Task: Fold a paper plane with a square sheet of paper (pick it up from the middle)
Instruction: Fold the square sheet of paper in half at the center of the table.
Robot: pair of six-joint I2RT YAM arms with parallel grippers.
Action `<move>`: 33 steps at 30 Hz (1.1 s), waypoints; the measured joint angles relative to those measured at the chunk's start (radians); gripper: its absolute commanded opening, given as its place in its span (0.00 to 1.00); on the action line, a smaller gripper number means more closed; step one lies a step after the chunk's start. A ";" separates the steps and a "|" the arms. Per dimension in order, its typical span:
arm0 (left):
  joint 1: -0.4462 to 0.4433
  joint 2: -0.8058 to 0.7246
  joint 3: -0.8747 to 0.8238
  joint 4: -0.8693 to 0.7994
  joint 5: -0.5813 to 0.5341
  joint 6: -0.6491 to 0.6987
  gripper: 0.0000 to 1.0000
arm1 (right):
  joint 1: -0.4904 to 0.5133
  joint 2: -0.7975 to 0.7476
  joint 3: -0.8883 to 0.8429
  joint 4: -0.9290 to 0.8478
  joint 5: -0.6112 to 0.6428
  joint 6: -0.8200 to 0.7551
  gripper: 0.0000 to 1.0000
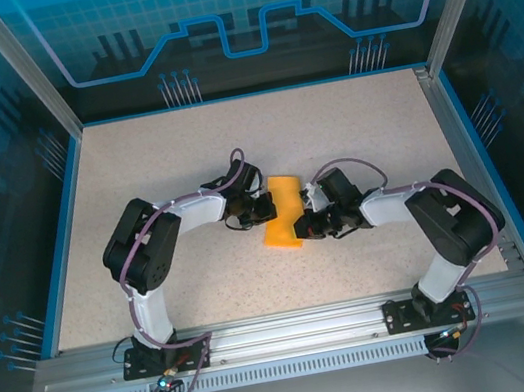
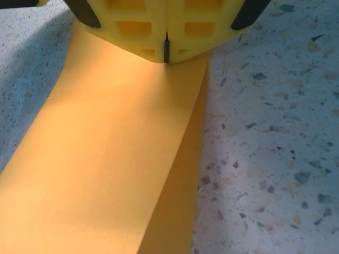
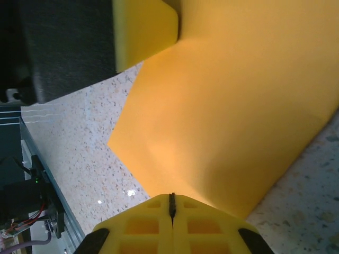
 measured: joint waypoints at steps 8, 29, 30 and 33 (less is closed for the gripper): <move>0.000 0.000 0.000 0.000 0.000 0.000 0.00 | 0.010 0.042 -0.018 0.013 0.001 0.000 0.02; 0.000 0.000 0.000 0.000 0.000 0.000 0.00 | 0.026 0.032 -0.021 -0.008 0.001 0.000 0.02; 0.000 0.000 0.000 0.000 0.000 0.000 0.00 | 0.025 0.042 -0.025 0.003 -0.002 0.000 0.02; 0.000 0.000 0.000 0.000 0.000 0.000 0.00 | 0.024 0.042 -0.030 0.014 -0.006 0.001 0.02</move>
